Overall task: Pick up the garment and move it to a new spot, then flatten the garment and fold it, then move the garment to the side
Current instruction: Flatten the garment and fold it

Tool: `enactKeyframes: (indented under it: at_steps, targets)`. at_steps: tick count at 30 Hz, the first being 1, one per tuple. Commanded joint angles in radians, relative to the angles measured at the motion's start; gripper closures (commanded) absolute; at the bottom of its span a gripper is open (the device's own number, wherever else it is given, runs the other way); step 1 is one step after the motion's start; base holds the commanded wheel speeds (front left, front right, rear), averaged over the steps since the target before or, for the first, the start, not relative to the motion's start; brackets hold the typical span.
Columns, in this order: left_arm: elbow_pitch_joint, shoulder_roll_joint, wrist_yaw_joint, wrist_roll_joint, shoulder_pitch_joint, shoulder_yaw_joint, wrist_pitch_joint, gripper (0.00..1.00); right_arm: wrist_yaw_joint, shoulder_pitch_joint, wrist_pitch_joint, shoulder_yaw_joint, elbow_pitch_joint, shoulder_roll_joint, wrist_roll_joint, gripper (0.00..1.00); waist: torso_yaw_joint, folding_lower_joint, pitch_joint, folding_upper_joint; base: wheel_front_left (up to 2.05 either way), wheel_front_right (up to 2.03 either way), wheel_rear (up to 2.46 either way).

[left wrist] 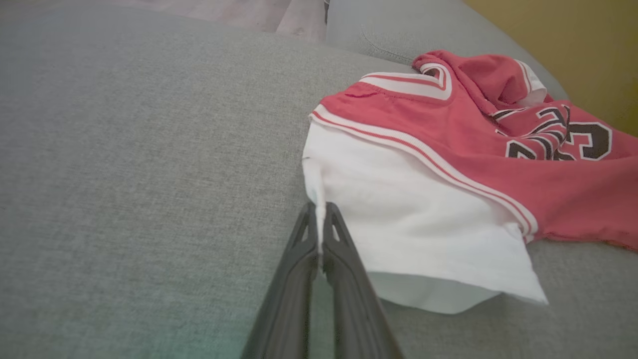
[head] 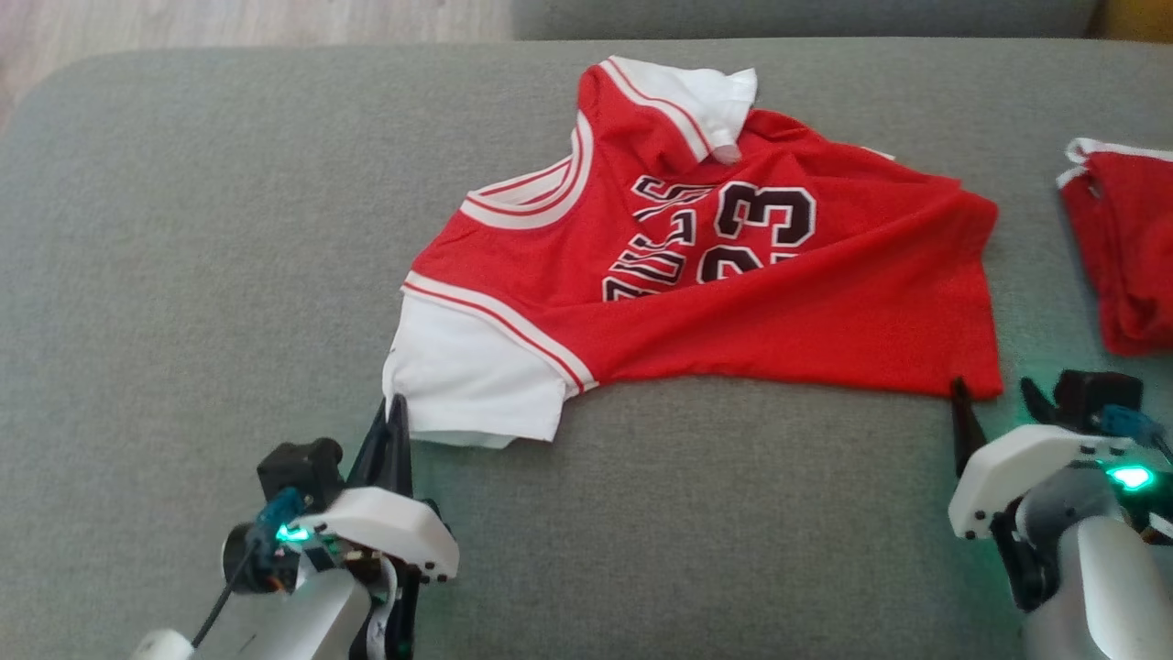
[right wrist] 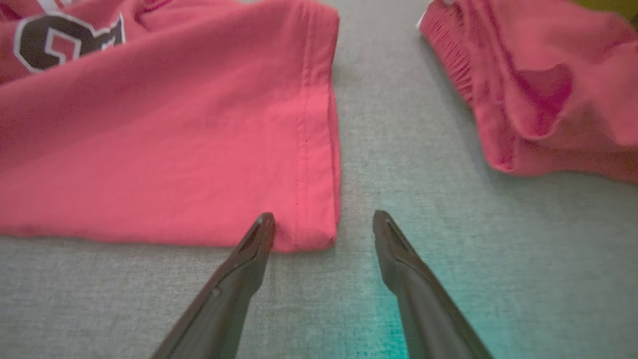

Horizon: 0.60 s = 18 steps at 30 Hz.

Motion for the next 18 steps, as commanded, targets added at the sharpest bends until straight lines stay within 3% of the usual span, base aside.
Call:
enactKeyframes:
  at_steps: [1, 3, 4, 6, 7, 15, 18]
  targets:
    - [-0.035, 0.028, 0.008, 0.009, -0.011, 0.038, -0.014, 1.0, -0.001, -0.035, 0.01, 0.018, -0.01, -0.005, -0.001, 0.0, 0.01, -0.0001, 0.005, 0.0, 0.0, 0.0, 0.0]
    - [-0.057, 0.032, 0.015, 0.013, -0.004, 0.039, -0.021, 1.0, -0.001, -0.05, 0.038, 0.016, 0.03, -0.005, 0.001, 0.0, 0.018, -0.0001, 0.007, 0.0, 0.0, 0.0, 0.0]
    - [-0.066, 0.034, 0.018, 0.013, 0.0, 0.04, -0.023, 1.0, -0.001, -0.055, 0.053, 0.018, 0.048, -0.005, 0.006, 0.15, 0.02, -0.0001, 0.008, 0.0, 0.0, 0.0, 0.0]
    - [-0.082, 0.038, 0.024, 0.015, 0.006, 0.041, -0.028, 1.0, -0.001, -0.063, 0.079, 0.026, 0.077, -0.005, 0.031, 0.81, 0.023, -0.0001, 0.008, 0.0, 0.0, 0.0, 0.0]
    - [-0.09, 0.04, 0.026, 0.015, 0.009, 0.042, -0.03, 1.0, -0.001, -0.067, 0.084, 0.032, 0.085, -0.005, 0.056, 1.0, 0.024, -0.0001, 0.008, 0.0, 0.0, 0.0, 0.0]
    - [-0.178, 0.07, 0.026, 0.029, 0.003, 0.052, -0.049, 1.0, -0.001, -0.092, 0.014, 0.076, 0.03, -0.005, 0.193, 1.0, 0.01, -0.0001, -0.043, 0.0, 0.0, 0.0, 0.0]
    - [-0.262, 0.062, 0.006, -0.017, 0.001, 0.085, -0.054, 1.0, -0.001, -0.091, -0.004, 0.087, -0.037, -0.005, 0.228, 1.0, 0.003, -0.0001, -0.09, 0.0, 0.0, 0.0, 0.0]
